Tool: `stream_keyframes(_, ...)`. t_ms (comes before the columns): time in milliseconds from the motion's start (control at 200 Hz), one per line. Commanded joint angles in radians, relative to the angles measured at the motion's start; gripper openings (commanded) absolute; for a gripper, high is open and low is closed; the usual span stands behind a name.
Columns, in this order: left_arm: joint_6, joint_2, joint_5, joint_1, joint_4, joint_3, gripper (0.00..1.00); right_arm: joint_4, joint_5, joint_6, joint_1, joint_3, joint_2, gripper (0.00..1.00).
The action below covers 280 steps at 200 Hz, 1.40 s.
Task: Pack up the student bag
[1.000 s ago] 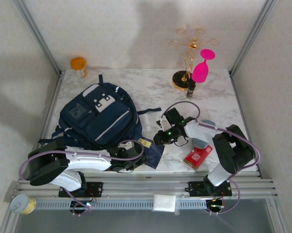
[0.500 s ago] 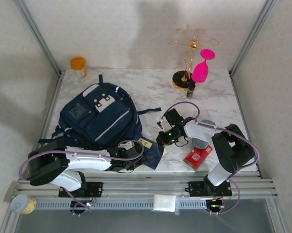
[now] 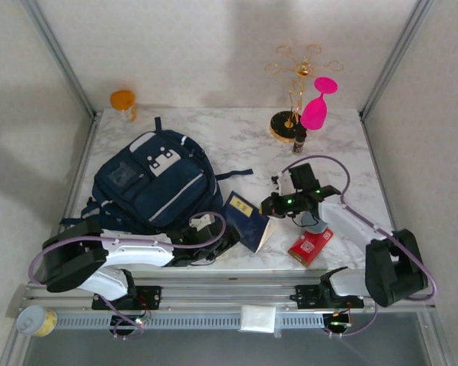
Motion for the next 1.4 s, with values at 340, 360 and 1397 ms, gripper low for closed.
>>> stream_keyframes(340, 0.063, -0.230, -0.094, 0.129, 0.176, 0.032, 0.91, 0.126, -0.228, 0.218, -0.078, 0.163, -0.174, 0.00)
stream_keyframes(360, 0.061, -0.235, -0.093, 0.136, 0.182, 0.030, 0.92, 0.151, -0.240, 0.238, -0.078, 0.163, -0.176, 0.00)
stream_keyframes(1397, -0.094, -0.148, -0.065, 0.186, 0.364, 0.099, 0.98, 0.608, -0.370, 0.628, -0.076, 0.109, -0.201, 0.00)
